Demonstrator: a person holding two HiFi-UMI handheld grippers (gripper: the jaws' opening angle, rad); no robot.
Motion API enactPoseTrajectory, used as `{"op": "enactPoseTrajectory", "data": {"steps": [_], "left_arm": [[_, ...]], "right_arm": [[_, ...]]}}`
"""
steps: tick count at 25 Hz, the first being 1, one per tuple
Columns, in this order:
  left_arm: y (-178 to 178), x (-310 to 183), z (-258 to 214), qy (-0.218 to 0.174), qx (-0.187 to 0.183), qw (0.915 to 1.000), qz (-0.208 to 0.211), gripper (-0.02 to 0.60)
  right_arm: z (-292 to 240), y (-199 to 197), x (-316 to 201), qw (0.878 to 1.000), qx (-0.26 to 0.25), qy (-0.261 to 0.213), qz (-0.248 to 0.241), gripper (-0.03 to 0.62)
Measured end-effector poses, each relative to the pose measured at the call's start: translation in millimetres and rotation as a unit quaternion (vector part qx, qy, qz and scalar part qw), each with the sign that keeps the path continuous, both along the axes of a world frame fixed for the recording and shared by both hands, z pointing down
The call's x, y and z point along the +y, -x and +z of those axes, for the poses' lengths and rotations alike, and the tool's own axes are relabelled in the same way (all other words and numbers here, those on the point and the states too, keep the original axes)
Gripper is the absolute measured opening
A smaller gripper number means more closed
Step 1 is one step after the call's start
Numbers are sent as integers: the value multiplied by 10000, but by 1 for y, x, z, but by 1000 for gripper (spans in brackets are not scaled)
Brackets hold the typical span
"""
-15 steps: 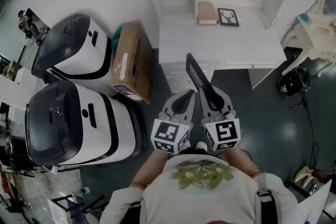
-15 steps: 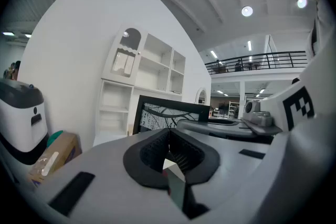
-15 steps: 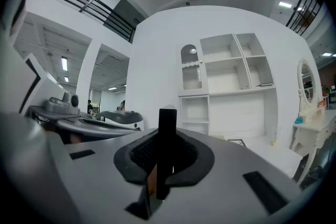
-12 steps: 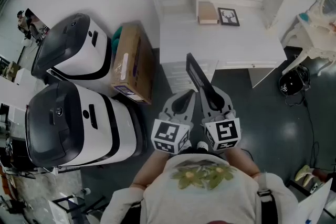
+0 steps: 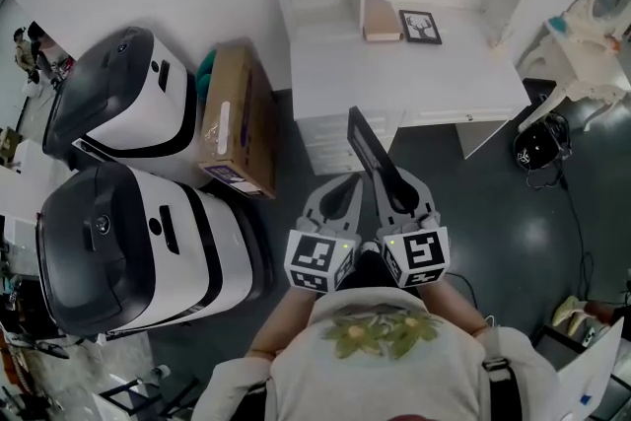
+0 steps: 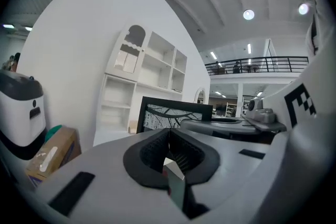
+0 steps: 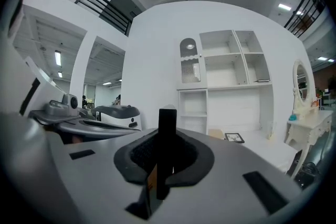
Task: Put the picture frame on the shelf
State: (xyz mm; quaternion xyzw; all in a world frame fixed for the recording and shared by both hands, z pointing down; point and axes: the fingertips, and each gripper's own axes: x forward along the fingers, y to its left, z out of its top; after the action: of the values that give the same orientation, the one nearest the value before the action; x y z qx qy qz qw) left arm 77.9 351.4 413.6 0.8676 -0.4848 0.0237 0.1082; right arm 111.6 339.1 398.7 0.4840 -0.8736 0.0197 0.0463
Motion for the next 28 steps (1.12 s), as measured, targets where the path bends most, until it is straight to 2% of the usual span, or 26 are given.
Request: {"op": "enactPoseTrajectory", "data": {"steps": [13, 28], "left_arm": [[18, -48, 14, 165, 34, 9998, -95, 29], [22, -176, -11, -84, -133, 9997, -168, 29]], "right_arm": [[16, 14, -47, 9999, -21, 150, -30, 48], [-11, 18, -179, 9996, -187, -161, -102, 48]]}}
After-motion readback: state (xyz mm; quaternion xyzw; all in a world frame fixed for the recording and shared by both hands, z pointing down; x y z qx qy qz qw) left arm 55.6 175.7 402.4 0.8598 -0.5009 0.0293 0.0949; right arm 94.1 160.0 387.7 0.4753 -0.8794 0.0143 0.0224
